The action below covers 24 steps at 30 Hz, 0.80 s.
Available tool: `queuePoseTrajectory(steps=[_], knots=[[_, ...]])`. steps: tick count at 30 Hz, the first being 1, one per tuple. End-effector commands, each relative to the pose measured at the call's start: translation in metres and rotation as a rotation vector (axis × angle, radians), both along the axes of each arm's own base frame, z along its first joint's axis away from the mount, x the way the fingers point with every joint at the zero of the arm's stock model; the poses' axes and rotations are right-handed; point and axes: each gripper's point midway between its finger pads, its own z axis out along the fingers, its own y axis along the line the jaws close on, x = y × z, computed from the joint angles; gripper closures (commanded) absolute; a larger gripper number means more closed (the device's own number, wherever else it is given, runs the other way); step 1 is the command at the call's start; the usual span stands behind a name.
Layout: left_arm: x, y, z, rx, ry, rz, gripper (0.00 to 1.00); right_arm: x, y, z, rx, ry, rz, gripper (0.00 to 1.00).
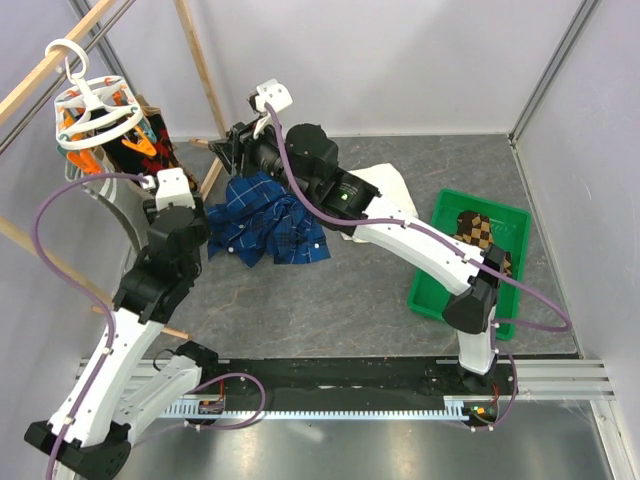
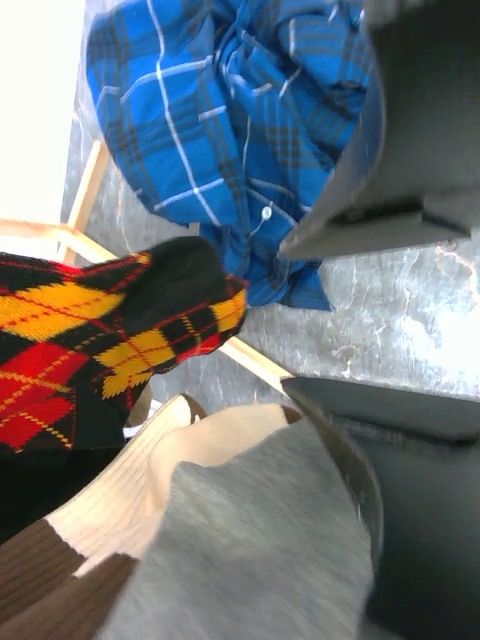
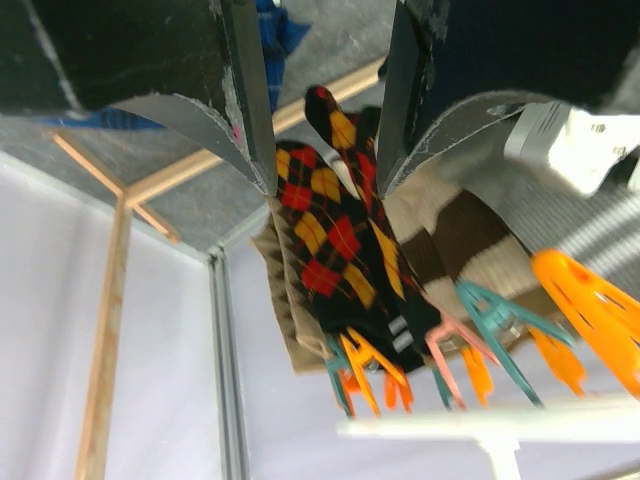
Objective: Remove the socks clipped to the hanger
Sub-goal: Place the sock in the bin, then remove the sock from the hanger.
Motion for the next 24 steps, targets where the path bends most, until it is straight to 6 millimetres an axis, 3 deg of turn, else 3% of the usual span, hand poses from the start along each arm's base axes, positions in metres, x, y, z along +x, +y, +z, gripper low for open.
queuePoseTrajectory(steps=[1,3,4,7,12,14,15,16,18,19,20,22,24], knots=[[0.018,0.009,0.018,0.046,-0.065,0.090,0.35,-0.004,-0.022,0.008,0.028,-0.020,-0.049,0.48],[0.027,0.008,0.018,0.074,-0.064,0.099,0.32,-0.008,-0.030,0.015,0.046,-0.042,-0.052,0.48],[0.028,0.012,0.020,0.088,-0.068,0.124,0.30,-0.008,-0.031,0.008,0.027,-0.043,-0.054,0.47],[0.039,0.014,0.022,0.138,-0.071,0.160,0.28,-0.011,-0.036,0.011,0.010,-0.063,-0.055,0.47],[0.053,0.023,0.026,0.155,-0.066,0.216,0.33,-0.014,-0.042,0.016,-0.016,-0.097,-0.054,0.46],[0.055,0.022,0.023,0.165,-0.042,0.211,0.48,-0.014,-0.040,0.018,-0.016,-0.104,-0.053,0.46],[0.055,0.022,0.023,0.168,-0.038,0.211,0.68,-0.013,-0.039,0.020,-0.013,-0.106,-0.051,0.46],[0.055,0.022,0.022,0.172,-0.032,0.200,0.77,-0.014,-0.039,0.031,0.007,-0.118,-0.051,0.46],[0.051,0.021,0.022,0.171,-0.035,0.182,0.95,-0.011,-0.030,0.028,0.005,-0.108,-0.038,0.46],[0.051,0.019,0.022,0.169,-0.035,0.163,0.98,-0.012,-0.030,0.042,0.033,-0.117,-0.031,0.46],[0.047,0.019,0.021,0.165,-0.033,0.153,0.98,-0.011,-0.020,0.036,0.026,-0.111,-0.012,0.46],[0.044,0.017,0.021,0.150,-0.030,0.131,0.98,-0.014,-0.015,0.047,0.063,-0.112,0.019,0.46],[0.036,0.018,0.021,0.140,-0.026,0.118,0.98,-0.018,0.000,0.043,0.070,-0.106,0.074,0.46]])
